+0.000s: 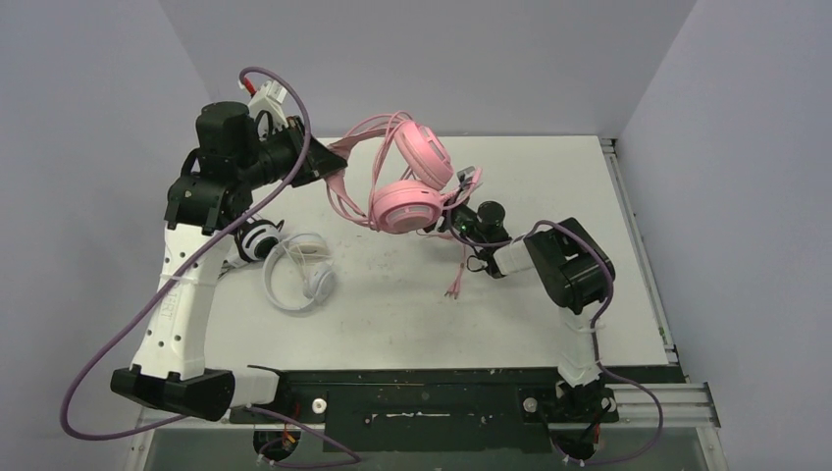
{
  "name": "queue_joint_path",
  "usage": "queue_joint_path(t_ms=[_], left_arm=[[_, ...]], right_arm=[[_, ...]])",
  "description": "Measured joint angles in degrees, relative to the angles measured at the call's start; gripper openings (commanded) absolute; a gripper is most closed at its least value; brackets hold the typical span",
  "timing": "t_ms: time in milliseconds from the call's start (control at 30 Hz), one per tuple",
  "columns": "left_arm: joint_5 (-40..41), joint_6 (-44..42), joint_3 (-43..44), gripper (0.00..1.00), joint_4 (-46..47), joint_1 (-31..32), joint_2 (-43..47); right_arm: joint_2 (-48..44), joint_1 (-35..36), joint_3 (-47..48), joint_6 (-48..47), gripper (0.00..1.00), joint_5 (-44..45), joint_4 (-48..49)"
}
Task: Wrap the headphones
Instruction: Place the headphones at the center of the board.
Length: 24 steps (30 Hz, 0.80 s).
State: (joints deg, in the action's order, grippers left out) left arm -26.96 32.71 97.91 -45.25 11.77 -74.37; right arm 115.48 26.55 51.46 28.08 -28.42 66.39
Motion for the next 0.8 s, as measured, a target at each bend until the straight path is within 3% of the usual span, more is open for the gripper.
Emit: queue_joint_path(t_ms=[200, 300, 500, 800], left_arm=[[1.3, 1.4, 4.6, 0.0, 0.0, -0.3, -3.4], [2.3, 3.1, 6.3, 0.0, 0.2, -0.3, -5.4], [7.1, 5.7, 6.4, 0.0, 1.6, -0.3, -7.1], [20.1, 6.7, 6.0, 0.0, 4.7, -0.3, -8.2]], right_arm=[[2.5, 3.7, 0.9, 1.7, 0.17, 0.1, 1.2], [2.5, 6.8, 0.5, 2.5, 0.04, 0.0, 3.7], [-0.3, 13.6, -5.6, 2.9, 0.05, 0.2, 6.3], [-18.5, 25.2, -13.7, 0.9, 0.05, 1.0, 1.7]])
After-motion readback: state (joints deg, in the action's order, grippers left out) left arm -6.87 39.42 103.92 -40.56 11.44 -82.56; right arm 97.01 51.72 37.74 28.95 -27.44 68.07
